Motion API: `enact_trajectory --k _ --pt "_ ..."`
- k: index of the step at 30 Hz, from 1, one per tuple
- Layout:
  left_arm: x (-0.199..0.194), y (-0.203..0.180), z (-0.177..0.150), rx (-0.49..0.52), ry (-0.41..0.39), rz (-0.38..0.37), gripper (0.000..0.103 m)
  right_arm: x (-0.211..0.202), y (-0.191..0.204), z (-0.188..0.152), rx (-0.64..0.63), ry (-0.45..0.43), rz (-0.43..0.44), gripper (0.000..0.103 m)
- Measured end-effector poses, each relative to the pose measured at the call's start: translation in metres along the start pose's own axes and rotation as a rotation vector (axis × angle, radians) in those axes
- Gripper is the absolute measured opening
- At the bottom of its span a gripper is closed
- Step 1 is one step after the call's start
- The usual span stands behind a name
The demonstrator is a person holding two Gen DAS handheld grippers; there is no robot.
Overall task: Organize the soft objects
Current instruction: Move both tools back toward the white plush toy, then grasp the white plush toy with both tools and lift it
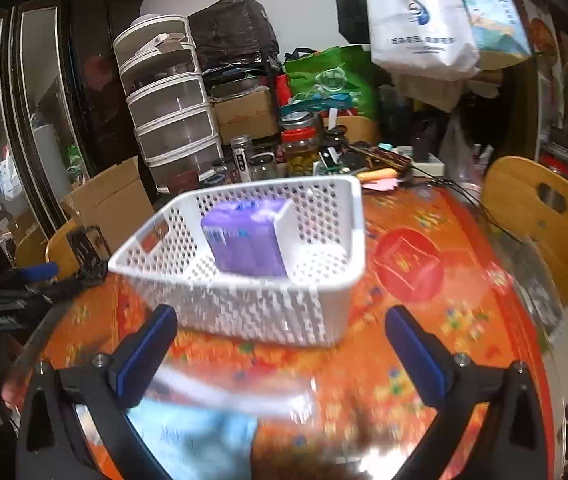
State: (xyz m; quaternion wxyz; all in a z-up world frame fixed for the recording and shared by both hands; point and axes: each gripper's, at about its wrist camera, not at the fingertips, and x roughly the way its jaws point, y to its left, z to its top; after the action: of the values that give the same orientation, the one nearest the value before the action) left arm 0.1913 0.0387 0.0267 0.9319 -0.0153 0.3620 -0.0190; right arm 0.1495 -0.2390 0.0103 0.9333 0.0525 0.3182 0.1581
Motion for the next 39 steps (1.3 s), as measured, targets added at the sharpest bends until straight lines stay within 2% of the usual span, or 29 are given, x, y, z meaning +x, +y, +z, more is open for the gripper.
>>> enact_trajectory --k 5,8,14,17,20,25,28,33,36,38,39 --pt "-0.041 0.020 -0.050 -0.062 -0.045 -0.035 0.101 -0.018 0.006 -0.053 0.031 0.051 -0.003 0.103" --pt "-0.056 0.032 -0.079 -0.103 -0.057 -0.051 0.101 -0.027 0.017 -0.080 0.037 0.044 -0.004 0.103" --pt "-0.075 0.044 -0.123 -0.115 -0.079 -0.030 0.101 -0.037 0.047 -0.114 0.040 0.016 -0.027 0.103" --pt "-0.088 0.048 -0.139 -0.101 -0.110 -0.023 0.101 -0.039 0.064 -0.127 0.061 0.014 -0.004 0.102" --pt "-0.104 0.055 -0.159 -0.091 -0.149 0.005 0.101 -0.037 0.091 -0.140 0.039 0.004 0.033 0.094" --pt "-0.116 0.068 -0.188 -0.076 -0.184 0.047 0.101 -0.028 0.138 -0.152 -0.027 0.021 0.117 0.090" --pt "-0.114 0.078 -0.198 -0.087 -0.189 0.048 0.101 -0.018 0.165 -0.157 -0.088 0.037 0.138 0.082" --pt "-0.086 0.084 -0.212 -0.058 -0.123 0.035 0.099 0.005 0.184 -0.161 -0.115 0.102 0.180 0.059" --pt "-0.072 0.085 -0.220 -0.053 -0.097 0.025 0.092 0.013 0.188 -0.160 -0.117 0.115 0.185 0.055" --pt "-0.063 0.083 -0.220 -0.044 -0.082 0.023 0.078 0.015 0.189 -0.159 -0.118 0.117 0.183 0.053" --pt "-0.059 0.082 -0.220 -0.042 -0.074 0.026 0.076 0.016 0.189 -0.157 -0.118 0.119 0.182 0.052"
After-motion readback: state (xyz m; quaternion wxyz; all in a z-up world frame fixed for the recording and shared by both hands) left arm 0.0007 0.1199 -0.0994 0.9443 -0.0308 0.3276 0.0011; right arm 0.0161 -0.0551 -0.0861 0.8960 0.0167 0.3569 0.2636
